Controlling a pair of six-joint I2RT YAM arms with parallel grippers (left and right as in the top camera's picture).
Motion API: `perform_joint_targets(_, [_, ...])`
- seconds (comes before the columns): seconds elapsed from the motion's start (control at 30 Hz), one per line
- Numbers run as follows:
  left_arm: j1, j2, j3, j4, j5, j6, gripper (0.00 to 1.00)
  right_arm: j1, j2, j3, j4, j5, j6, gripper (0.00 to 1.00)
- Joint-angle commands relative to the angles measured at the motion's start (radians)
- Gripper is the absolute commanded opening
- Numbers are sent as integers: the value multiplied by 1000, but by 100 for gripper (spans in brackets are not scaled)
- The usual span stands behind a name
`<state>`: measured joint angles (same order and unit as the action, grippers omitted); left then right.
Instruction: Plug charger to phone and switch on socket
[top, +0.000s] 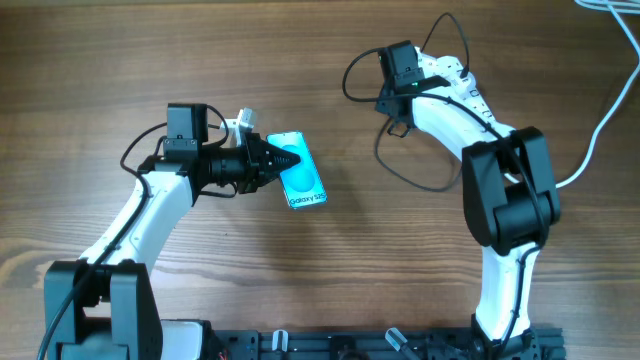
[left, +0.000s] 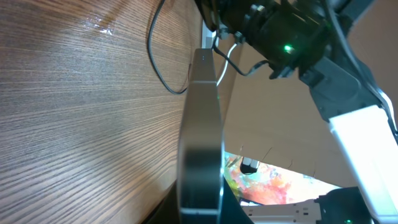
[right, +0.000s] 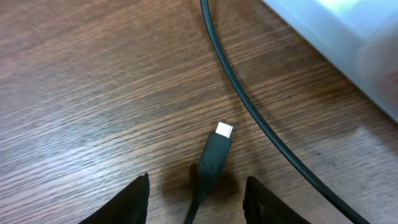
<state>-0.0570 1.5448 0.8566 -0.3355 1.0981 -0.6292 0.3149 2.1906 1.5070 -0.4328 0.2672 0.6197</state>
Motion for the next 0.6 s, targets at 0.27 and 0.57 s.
perform_joint_targets(0.27, [2,-4,11,3,38,20,4,-5,59,17,45,-119,-77,6])
perform_joint_targets(0.57, [23,-4,11,3,38,24,4,0,59,17,-93,-439,-220,5])
